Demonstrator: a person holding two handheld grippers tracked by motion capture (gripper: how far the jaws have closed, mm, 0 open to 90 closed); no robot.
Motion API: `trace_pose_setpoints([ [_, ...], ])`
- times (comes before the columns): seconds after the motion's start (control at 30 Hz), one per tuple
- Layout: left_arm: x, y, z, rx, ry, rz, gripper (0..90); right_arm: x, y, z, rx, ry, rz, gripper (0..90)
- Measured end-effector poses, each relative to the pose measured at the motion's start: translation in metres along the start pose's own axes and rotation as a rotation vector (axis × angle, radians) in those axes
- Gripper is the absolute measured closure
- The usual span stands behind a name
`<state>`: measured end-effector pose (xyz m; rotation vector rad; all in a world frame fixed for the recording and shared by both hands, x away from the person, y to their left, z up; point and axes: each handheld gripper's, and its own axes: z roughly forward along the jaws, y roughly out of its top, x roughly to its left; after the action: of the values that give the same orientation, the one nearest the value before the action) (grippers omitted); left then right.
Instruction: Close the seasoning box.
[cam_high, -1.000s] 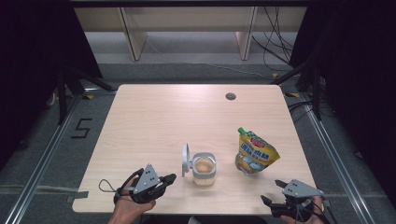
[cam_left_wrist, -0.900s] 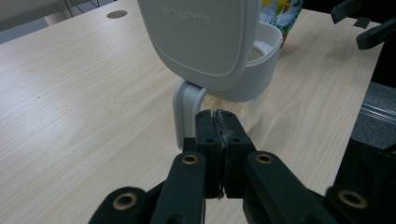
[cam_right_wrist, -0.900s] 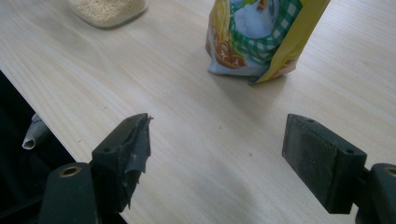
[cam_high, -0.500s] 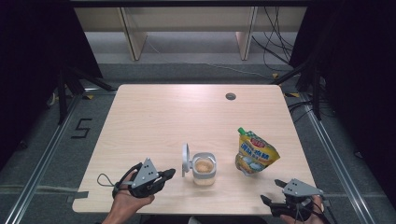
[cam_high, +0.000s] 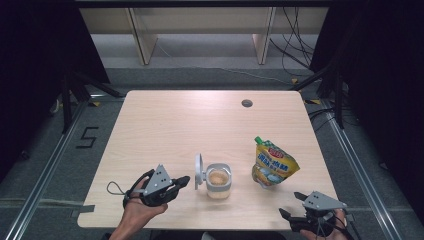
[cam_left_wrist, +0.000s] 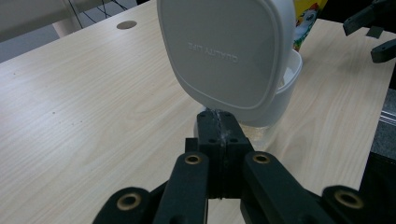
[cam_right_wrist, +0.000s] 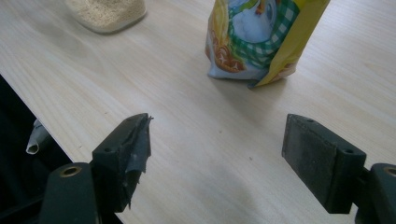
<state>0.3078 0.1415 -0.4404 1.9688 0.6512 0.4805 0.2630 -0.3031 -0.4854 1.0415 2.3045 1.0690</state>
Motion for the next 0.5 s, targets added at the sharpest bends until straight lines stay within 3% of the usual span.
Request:
trace_pose_setpoints([
  [0.07, -0.001, 0.002, 0.001, -0.006, -0.009, -0.01, 89.1, 0.0, 0.0, 0.0, 0.001, 0.0, -0.01, 24.8],
  [0.13, -0.001, 0.005, 0.001, -0.011, -0.005, 0.008, 89.1, 0.001, 0.001, 0.001, 0.002, 0.001, -0.012, 24.7],
  [0.5, -0.008, 0.016, 0.005, -0.019, -0.013, 0.028, 89.0, 0.001, 0.001, 0.001, 0.0, 0.009, -0.01, 24.8],
])
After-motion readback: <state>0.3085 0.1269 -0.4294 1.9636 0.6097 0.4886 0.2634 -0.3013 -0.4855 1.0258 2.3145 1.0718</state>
